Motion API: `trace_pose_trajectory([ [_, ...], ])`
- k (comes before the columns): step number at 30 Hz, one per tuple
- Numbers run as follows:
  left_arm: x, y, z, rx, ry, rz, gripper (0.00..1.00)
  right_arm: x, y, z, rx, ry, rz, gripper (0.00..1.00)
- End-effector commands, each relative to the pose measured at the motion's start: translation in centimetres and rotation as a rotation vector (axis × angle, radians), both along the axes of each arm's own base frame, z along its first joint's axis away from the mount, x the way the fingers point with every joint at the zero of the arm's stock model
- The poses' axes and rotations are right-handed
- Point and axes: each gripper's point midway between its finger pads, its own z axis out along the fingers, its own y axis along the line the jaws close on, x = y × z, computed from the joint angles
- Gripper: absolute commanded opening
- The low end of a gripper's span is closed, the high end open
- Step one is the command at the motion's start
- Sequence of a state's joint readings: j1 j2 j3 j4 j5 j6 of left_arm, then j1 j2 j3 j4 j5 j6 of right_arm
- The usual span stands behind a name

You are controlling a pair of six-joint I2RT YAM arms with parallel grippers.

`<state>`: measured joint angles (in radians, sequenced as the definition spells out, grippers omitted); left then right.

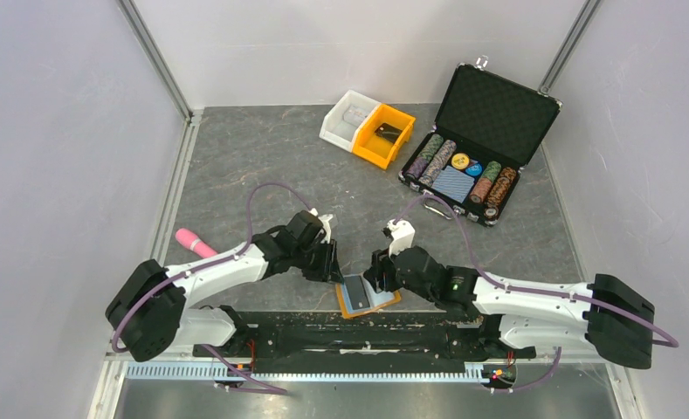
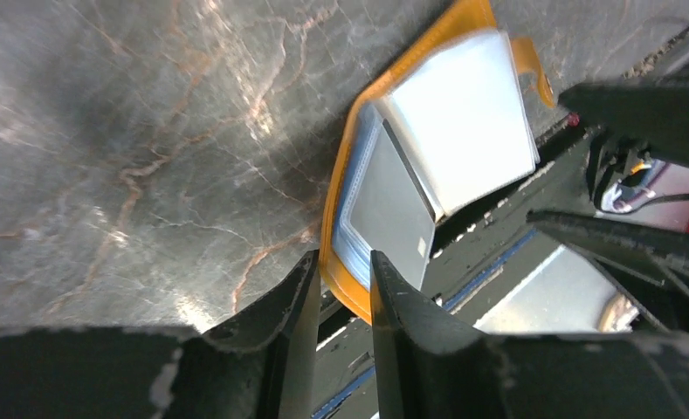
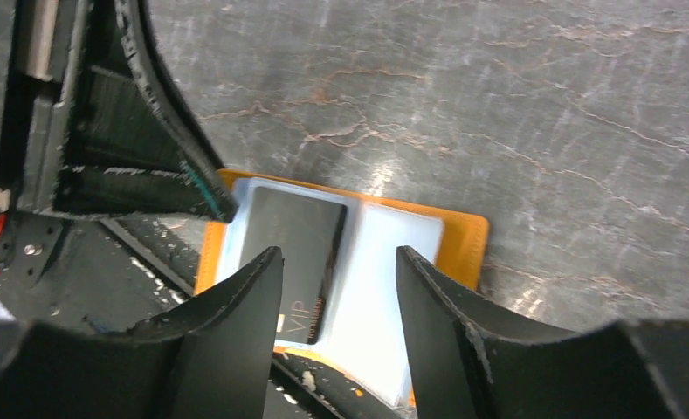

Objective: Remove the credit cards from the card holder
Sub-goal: Remove the credit card from the card holder.

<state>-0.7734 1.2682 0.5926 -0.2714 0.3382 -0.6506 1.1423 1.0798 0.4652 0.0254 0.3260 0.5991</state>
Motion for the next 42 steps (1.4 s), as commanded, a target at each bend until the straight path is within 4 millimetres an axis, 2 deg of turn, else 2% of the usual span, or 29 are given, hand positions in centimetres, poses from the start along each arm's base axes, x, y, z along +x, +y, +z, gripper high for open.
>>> trace_pose_trajectory([
  [1, 2.6, 1.0, 1.6, 0.095, -0.111, 0.02, 0.35, -0.7, 2.4, 1.8, 0.111, -0.021, 0.108, 0.51],
  [4, 3.7, 2.0, 2.7, 0.14, -0.16, 0.073, 0.42, -1.2, 3.0, 1.0, 0.141, 0.01, 0.142, 0.45],
  [6, 4.0, 2.0, 3.7, 0.127, -0.179, 0.104, 0.43, -1.3, 3.1, 0.2, 0.153, 0.042, 0.15, 0.43],
  [11, 3.3, 0.1, 5.1, -0.032, -0.172, 0.095, 0.41, -2.0, 3.3, -1.5, 0.227, 0.134, 0.178, 0.37],
  [15, 1.9, -0.9, 3.5, -0.103, -0.101, 0.068, 0.33, -2.2, 2.4, -3.2, 0.237, 0.192, 0.163, 0.35],
  [20, 0.8, -1.3, 1.4, -0.133, -0.032, 0.068, 0.25, -2.3, 2.1, -3.7, 0.244, 0.208, 0.16, 0.34],
  [27, 0.3, -1.3, 0.1, -0.15, -0.006, 0.074, 0.2, -2.6, 2.4, -3.6, 0.266, 0.227, 0.169, 0.3],
  [42, -0.5, -1.0, -2.7, -0.139, 0.048, 0.087, 0.16, -2.5, 1.8, -5.5, 0.232, 0.277, 0.13, 0.29],
])
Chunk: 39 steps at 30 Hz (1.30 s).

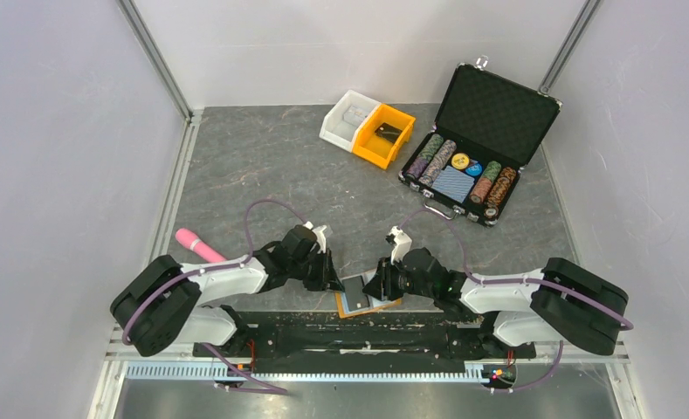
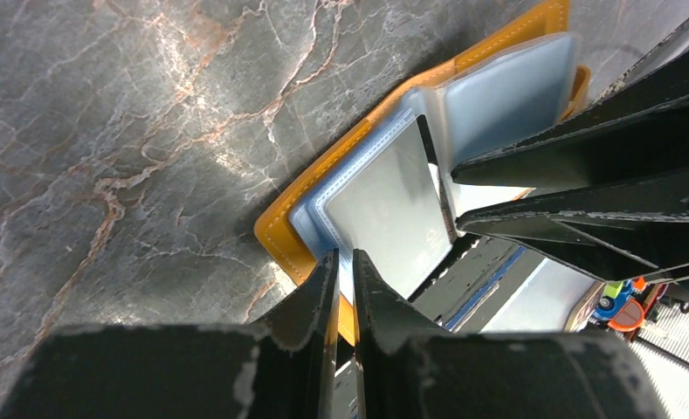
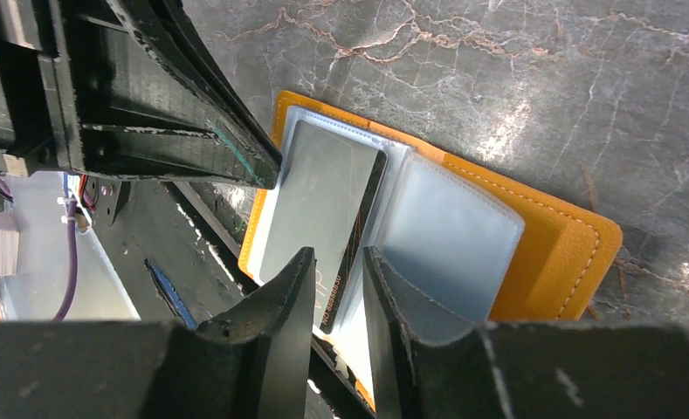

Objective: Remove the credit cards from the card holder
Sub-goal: Remove the credit card from the card holder.

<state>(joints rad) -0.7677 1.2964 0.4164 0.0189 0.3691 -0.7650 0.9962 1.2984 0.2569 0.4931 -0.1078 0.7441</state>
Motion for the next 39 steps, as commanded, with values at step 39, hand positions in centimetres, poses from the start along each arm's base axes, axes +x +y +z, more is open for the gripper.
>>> trace_pose_trajectory([
  [39, -0.3, -0.3, -1.3, -0.019, 0.04, 0.017, 0.1, -0.2, 0.3, 0.4, 0.158, 0.12, -0.013, 0.28],
])
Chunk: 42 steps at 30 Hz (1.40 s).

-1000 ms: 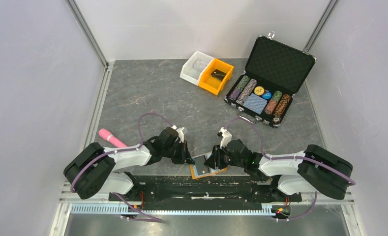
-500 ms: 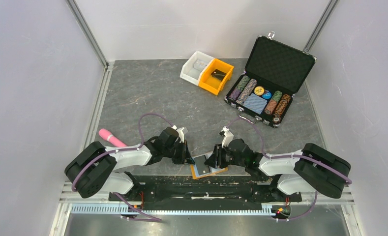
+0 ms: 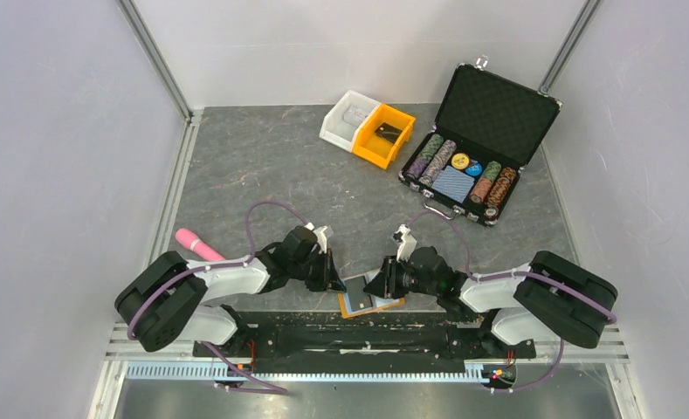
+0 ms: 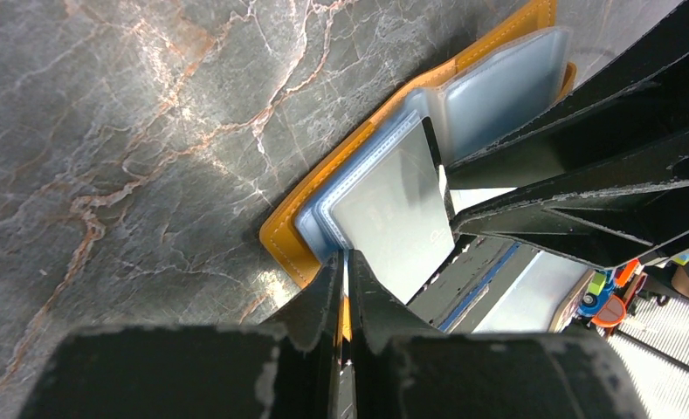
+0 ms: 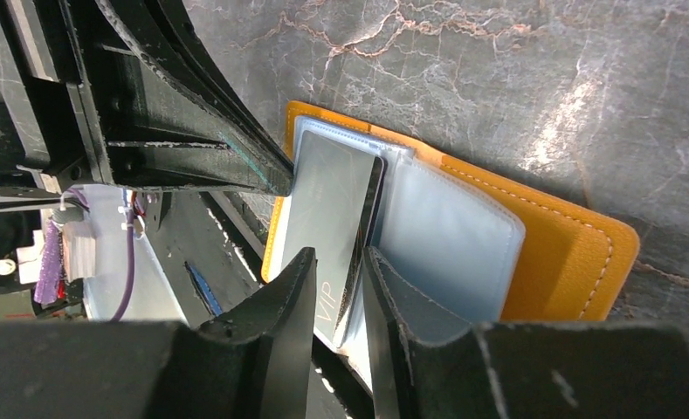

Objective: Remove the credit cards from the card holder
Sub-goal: Remove the credit card from the card holder.

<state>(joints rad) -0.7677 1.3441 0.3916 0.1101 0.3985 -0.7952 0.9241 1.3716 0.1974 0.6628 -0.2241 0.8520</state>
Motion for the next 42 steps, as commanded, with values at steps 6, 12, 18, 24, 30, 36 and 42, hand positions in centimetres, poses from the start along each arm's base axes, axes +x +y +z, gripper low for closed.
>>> trace_pose_trajectory([
  [6, -0.2, 0.3, -0.7, 0.014, 0.019, 0.015, 0.09, 0.0, 0.2, 0.6, 0.064, 0.042, -0.016, 0.29],
  [12, -0.2, 0.3, -0.9, 0.018, 0.024, 0.016, 0.08, -0.1, 0.3, 0.1, 0.051, 0.088, -0.029, 0.28],
  [18, -0.2, 0.2, -0.8, 0.012, 0.023, 0.014, 0.07, 0.5, 0.1, -0.5, 0.0, 0.108, -0.058, 0.26],
  [24, -0.3, 0.2, -1.0, 0.015, 0.027, 0.012, 0.07, 0.5, 0.3, -0.6, 0.005, 0.107, -0.052, 0.26],
  [30, -0.2, 0.2, -1.1, 0.014, 0.03, 0.014, 0.06, 1.0, -0.2, -1.6, -0.06, 0.111, -0.077, 0.27],
  [36, -0.2, 0.3, -1.4, 0.023, 0.028, 0.013, 0.02, 2.2, -1.6, -2.2, -0.172, 0.06, -0.125, 0.28],
  [42, -0.1, 0.3, -1.5, 0.03, 0.025, 0.016, 0.02, 2.4, -1.7, -1.9, -0.183, 0.046, -0.123, 0.31],
])
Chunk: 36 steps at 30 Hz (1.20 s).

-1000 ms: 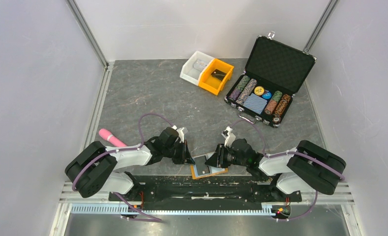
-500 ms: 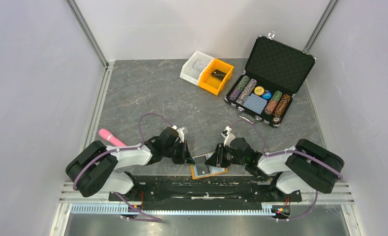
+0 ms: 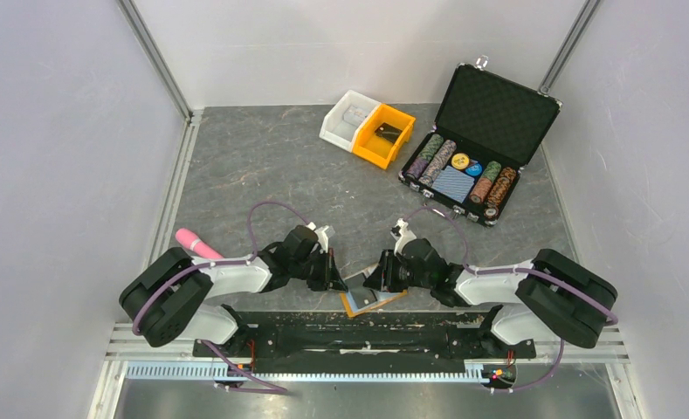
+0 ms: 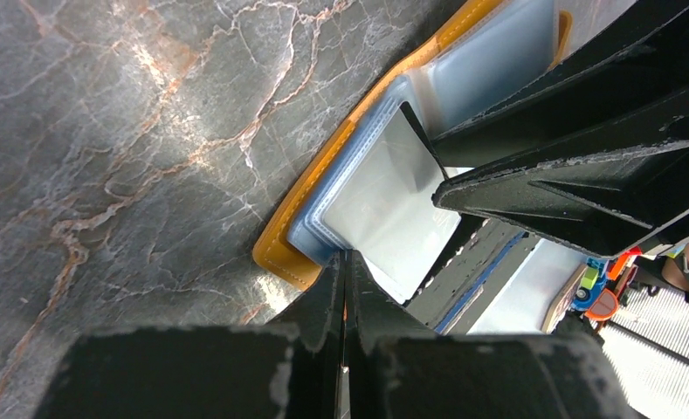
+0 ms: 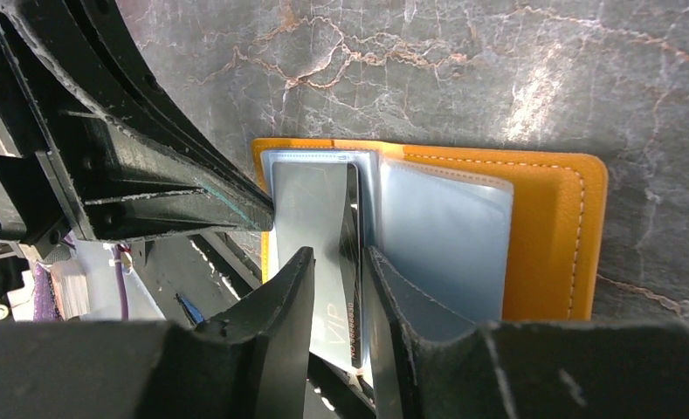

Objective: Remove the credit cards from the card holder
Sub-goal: Remove the credit card from the card holder.

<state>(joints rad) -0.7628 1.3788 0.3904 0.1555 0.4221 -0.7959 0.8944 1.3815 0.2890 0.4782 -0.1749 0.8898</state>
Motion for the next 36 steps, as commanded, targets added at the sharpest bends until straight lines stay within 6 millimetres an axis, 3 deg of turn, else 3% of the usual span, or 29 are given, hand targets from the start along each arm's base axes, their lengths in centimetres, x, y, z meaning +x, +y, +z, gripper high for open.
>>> trace_pose_trajectory([
  [1, -0.2, 0.7, -1.3, 0.05, 0.018, 0.026, 0.02, 0.6, -1.3, -1.3, -0.101, -0.024, -0.027, 0.31],
  [11, -0.3, 0.9, -1.7, 0.063, 0.024, 0.027, 0.02, -0.7, -0.1, 0.2, 0.073, -0.007, 0.016, 0.21],
  [19, -0.2, 0.9, -1.7, 0.063, 0.02, 0.03, 0.02, -0.4, -0.3, 0.9, 0.136, -0.015, -0.004, 0.01],
  [36, -0.2, 1.5, -2.9, 0.122, 0.027, 0.02, 0.02, -0.3, -1.9, 1.8, 0.151, -0.046, -0.009, 0.0],
])
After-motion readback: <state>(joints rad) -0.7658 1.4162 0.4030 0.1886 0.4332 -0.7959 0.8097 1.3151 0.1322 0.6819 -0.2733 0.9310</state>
